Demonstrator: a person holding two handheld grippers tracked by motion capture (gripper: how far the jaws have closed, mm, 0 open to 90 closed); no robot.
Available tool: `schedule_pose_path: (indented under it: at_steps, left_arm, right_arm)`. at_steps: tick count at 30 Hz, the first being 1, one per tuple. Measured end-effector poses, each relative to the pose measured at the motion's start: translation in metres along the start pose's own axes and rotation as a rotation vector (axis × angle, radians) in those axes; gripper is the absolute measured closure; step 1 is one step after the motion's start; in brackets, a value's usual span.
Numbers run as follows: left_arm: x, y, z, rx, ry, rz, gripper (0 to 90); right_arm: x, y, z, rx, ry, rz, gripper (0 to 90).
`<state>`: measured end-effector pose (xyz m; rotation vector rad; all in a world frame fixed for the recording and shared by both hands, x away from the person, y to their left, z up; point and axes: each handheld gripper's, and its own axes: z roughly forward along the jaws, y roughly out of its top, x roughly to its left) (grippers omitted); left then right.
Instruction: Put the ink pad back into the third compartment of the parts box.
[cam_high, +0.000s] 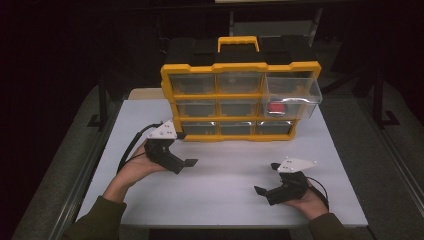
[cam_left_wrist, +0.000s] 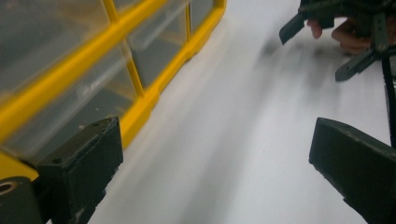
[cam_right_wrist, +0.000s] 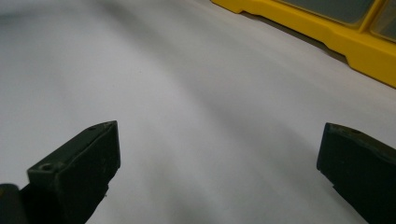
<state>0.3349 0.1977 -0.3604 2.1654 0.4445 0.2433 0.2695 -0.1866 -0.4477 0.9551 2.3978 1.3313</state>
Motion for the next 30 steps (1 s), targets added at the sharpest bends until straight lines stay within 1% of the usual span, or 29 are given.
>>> schedule_pose_path:
  at_steps: [3,4,5,8,12,18,20,22,23,25,27,30]
  left_arm:
    - [-0.003,-0.012,0.000,0.004,0.005,-0.008,0.0]
    - [-0.003,-0.012,0.000,0.004,0.005,-0.008,0.0]
    - [-0.005,-0.020,0.001,0.002,0.010,-0.018,0.0]
    - [-0.007,-0.033,0.000,0.001,0.019,-0.024,0.0]
    - [-0.009,-0.054,-0.004,-0.021,0.025,-0.056,0.0]
    - [-0.012,-0.078,-0.011,-0.039,0.045,-0.087,0.0]
    - [-0.013,-0.085,-0.013,-0.050,0.045,-0.100,0.0]
    - [-0.014,-0.093,-0.013,-0.063,0.034,-0.118,0.0]
    - [-0.015,-0.096,-0.012,-0.057,0.038,-0.126,0.0]
    - [-0.016,-0.101,-0.011,-0.039,0.055,-0.119,0.0]
    - [-0.016,-0.104,-0.012,-0.034,0.058,-0.128,0.0]
    - [-0.016,-0.106,-0.012,-0.020,0.063,-0.126,0.0]
  right_arm:
    - [0.000,0.000,0.000,0.000,0.000,0.000,0.0]
    - [0.000,0.000,0.000,-0.001,0.000,-0.001,0.0]
    - [0.000,0.000,0.000,-0.001,0.000,-0.001,0.0]
    - [0.000,0.000,0.000,0.000,-0.001,-0.001,0.0]
    - [0.000,0.000,0.000,0.002,-0.001,-0.001,0.0]
    - [0.000,0.000,0.000,0.003,0.000,-0.003,0.0]
    - [0.000,0.000,0.000,0.001,-0.001,-0.001,0.0]
    - [0.000,0.000,0.000,0.003,-0.001,0.000,0.0]
    - [0.000,0.000,0.000,0.004,-0.002,-0.002,0.0]
    - [0.000,0.000,0.000,0.007,-0.002,-0.002,0.0]
    - [0.000,-0.001,0.001,0.011,-0.001,-0.003,0.0]
    - [0.001,-0.002,0.002,0.026,0.007,-0.006,0.0]
